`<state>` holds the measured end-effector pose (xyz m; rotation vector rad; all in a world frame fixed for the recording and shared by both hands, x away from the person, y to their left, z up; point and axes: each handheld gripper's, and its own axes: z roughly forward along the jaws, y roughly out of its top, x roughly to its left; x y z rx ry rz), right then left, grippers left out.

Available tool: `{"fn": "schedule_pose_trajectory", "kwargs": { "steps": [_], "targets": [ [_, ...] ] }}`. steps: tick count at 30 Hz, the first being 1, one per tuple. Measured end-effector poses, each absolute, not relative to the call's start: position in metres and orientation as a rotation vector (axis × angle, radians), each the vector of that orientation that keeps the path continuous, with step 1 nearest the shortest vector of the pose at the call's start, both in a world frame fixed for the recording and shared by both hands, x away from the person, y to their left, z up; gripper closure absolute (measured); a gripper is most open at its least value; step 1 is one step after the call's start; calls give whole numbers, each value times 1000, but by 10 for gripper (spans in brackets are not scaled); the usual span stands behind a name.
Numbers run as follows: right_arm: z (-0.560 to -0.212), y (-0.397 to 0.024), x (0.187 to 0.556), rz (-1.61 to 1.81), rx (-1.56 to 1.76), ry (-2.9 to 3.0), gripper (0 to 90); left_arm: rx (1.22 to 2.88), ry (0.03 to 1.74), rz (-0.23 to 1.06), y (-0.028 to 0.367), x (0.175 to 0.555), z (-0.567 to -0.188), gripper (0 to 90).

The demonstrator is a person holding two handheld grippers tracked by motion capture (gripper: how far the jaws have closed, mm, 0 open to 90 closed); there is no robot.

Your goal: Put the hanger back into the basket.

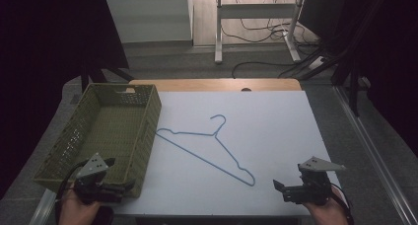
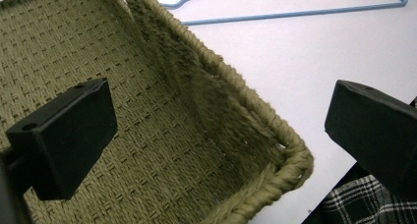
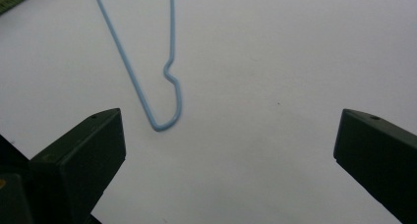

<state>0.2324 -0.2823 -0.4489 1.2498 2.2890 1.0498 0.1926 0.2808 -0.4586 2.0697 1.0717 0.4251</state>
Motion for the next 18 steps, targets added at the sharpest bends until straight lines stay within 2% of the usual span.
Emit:
{"fn": "schedule_pose_trajectory", "kwargs": {
  "steps": [18],
  "targets": [
    [-440,-256,256,1066,1174,2392,0,2056,1069,416,280,193,-458,0]
  ]
}}
